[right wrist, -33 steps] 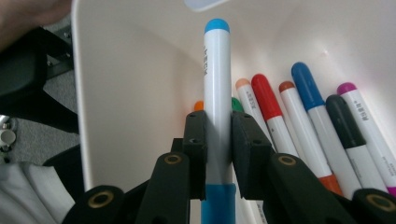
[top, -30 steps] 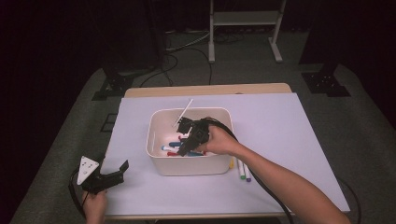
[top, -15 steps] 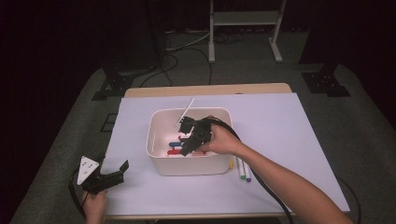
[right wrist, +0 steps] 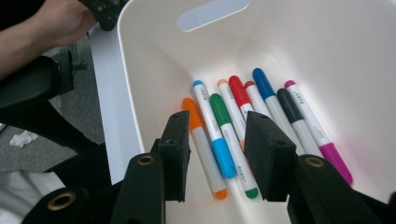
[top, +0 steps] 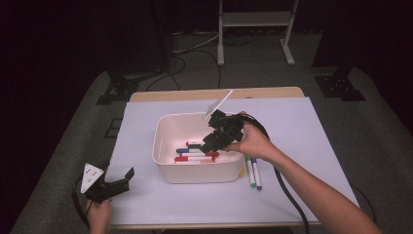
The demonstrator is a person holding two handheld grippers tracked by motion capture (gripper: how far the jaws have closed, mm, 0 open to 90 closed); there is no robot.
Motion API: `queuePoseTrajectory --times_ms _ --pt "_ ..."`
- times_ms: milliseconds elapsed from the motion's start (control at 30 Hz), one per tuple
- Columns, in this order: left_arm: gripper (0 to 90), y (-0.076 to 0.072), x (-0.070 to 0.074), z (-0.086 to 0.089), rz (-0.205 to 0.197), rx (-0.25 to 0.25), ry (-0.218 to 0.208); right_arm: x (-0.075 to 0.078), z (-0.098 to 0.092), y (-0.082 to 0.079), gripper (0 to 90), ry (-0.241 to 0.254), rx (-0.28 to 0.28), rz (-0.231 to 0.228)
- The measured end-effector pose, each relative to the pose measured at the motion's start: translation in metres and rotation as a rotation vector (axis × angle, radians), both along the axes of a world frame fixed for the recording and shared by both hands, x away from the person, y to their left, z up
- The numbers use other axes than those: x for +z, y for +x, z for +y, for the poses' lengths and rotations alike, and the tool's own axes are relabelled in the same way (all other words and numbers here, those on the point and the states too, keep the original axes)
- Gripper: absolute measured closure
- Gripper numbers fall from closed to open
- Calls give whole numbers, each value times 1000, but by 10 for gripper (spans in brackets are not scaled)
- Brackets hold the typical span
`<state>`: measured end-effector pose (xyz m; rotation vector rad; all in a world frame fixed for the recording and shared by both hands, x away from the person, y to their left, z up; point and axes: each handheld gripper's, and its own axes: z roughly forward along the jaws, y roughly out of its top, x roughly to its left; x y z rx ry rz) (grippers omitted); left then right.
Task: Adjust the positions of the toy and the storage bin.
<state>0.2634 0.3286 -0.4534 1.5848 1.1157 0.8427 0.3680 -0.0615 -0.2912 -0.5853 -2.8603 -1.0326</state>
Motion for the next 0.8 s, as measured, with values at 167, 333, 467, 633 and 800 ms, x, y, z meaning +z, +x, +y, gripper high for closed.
queuePoseTrajectory --times_ms 167,333,467,633,800 --pt "5 0 0 0 0 0 1 12 -22 -3 558 36 -31 -21" --pt "5 0 0 0 2 0 5 18 -44 -7 530 57 -72 -33" --pt "5 0 0 0 2 0 3 21 -62 -9 497 84 -110 -40" --pt "5 0 0 -1 2 1 3 20 -84 -12 477 105 -152 -48" --pt "5 0 0 -1 1 2 6 14 -105 -13 467 128 -195 -43"
